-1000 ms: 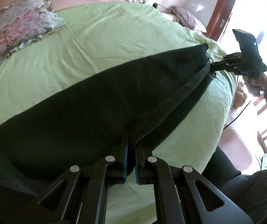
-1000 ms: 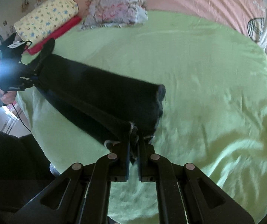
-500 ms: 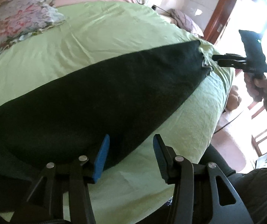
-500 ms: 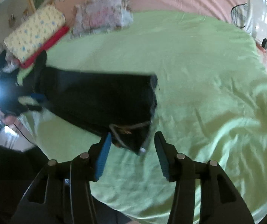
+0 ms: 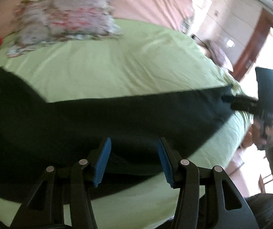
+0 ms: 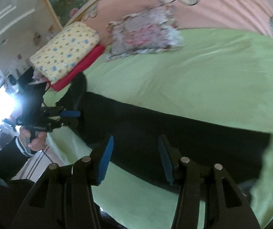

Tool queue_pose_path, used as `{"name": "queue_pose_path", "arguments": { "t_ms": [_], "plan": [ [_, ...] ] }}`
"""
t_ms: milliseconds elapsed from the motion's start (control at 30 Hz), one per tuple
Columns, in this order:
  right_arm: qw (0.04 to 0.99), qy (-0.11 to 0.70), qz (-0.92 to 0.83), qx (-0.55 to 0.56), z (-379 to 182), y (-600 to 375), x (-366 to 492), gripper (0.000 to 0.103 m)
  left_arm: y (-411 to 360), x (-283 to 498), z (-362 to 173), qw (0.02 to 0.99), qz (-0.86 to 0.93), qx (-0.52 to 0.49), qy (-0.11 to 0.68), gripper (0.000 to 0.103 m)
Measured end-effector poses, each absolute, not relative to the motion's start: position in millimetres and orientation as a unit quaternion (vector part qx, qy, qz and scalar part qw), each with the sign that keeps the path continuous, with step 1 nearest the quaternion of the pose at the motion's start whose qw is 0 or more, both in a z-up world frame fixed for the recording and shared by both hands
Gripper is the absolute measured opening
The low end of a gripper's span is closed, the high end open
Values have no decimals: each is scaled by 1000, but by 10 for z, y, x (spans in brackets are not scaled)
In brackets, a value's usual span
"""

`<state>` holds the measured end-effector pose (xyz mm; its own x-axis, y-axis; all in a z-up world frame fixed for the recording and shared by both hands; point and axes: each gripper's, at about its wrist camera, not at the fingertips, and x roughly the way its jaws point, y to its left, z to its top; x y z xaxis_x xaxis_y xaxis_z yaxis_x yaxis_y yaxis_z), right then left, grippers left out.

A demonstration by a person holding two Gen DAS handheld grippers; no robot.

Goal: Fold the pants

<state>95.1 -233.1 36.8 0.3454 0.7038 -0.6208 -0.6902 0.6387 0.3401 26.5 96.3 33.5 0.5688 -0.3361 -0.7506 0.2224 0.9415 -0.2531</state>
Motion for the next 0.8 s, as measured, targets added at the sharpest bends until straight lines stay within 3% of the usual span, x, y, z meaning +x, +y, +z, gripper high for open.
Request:
{"name": "queue_pose_path", "arguments": {
  "t_ms": [500,800],
  "plan": [
    [753,415,508,46,172,-1029,1080,50,2308,398,655,910,-39,-101,400,60],
    [728,430,532,48,167,-463,1190,50,2820,751,764,909,-31,-80,409,71]
  ]
}}
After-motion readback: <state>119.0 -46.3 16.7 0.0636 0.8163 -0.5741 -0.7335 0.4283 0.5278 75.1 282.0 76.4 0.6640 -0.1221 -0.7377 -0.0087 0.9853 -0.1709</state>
